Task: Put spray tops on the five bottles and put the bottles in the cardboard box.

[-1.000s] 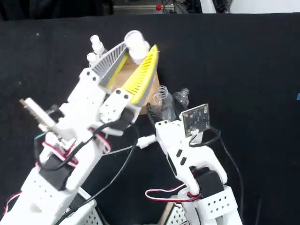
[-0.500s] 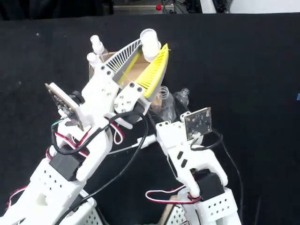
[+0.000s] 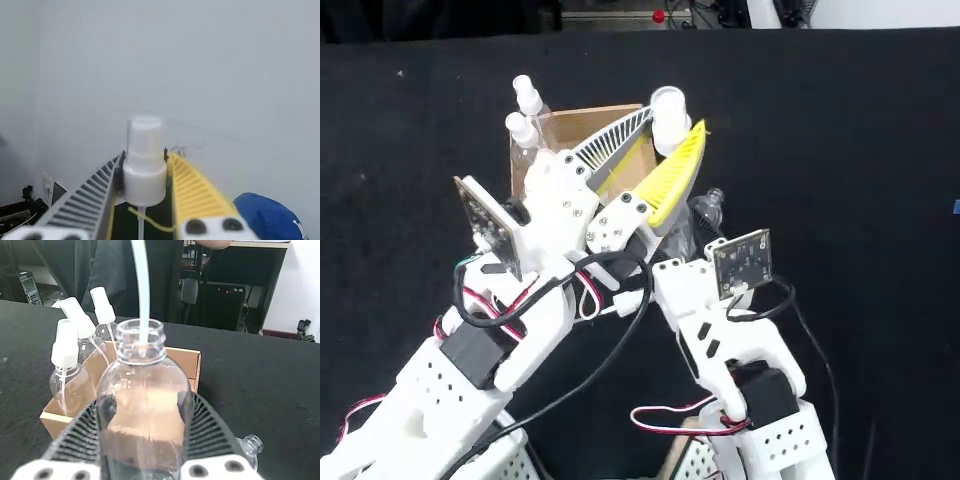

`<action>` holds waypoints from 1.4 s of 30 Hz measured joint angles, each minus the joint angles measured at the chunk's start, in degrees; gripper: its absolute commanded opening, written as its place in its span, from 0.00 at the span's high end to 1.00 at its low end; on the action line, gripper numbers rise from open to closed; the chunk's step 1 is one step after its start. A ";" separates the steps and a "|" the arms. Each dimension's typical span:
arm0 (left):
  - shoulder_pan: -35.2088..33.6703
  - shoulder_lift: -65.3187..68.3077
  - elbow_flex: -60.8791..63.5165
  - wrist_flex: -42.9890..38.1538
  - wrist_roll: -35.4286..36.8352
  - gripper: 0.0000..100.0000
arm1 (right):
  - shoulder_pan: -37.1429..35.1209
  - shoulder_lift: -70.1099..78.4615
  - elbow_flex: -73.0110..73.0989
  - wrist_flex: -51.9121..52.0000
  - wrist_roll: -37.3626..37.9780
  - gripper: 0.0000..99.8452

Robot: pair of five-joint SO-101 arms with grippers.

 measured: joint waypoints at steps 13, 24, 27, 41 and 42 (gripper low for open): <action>-0.18 -0.09 11.34 0.18 0.18 0.97 | 0.00 0.00 0.00 0.00 0.00 0.99; -0.09 0.00 16.70 1.32 0.44 0.81 | 0.00 0.00 0.00 0.00 0.09 0.99; -0.26 0.00 16.44 6.15 3.43 0.74 | 0.18 0.00 0.09 0.00 0.09 0.99; -7.74 -7.91 -5.71 44.92 8.79 0.73 | -0.18 -0.35 1.14 0.00 0.09 0.99; -9.41 -9.41 -6.15 46.33 8.09 0.73 | -0.18 -0.35 1.14 0.00 0.09 0.99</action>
